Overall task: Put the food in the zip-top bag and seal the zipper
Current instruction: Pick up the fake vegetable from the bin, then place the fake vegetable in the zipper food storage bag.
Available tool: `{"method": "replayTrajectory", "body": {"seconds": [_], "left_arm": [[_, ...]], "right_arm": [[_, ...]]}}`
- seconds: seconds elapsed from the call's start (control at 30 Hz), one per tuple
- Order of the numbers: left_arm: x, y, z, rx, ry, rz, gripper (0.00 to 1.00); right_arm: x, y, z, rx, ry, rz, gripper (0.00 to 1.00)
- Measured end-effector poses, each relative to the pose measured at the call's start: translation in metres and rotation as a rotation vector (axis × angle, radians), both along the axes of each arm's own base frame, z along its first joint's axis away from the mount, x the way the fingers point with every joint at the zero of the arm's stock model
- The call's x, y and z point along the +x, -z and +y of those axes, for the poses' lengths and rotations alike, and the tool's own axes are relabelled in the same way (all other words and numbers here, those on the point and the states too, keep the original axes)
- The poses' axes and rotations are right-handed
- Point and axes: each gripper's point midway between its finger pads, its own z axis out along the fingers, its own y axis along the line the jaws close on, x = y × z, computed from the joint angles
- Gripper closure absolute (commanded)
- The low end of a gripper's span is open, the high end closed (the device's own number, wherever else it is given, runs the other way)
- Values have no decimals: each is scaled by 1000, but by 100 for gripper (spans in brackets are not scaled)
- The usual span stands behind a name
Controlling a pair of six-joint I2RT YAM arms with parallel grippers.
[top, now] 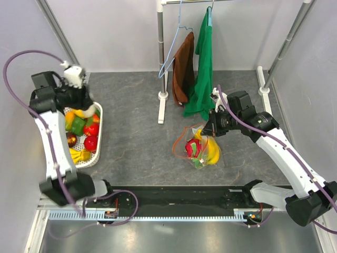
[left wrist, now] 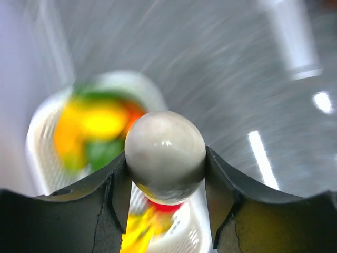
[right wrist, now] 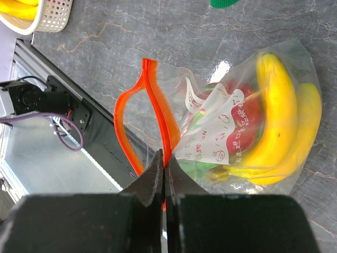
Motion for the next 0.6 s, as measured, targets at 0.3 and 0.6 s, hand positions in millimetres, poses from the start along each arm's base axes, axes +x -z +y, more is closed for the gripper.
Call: {"method": "replayTrajectory", "body": {"seconds": [0.3, 0.6], "left_arm": [[-121, -143, -287, -372, 900, -467, 88], [-192, -77, -409, -508, 1356, -371, 93]], "right_arm": [[0, 0, 0, 0, 0, 0, 100], [-1, -1, 2, 13, -10, 10, 100]]}}
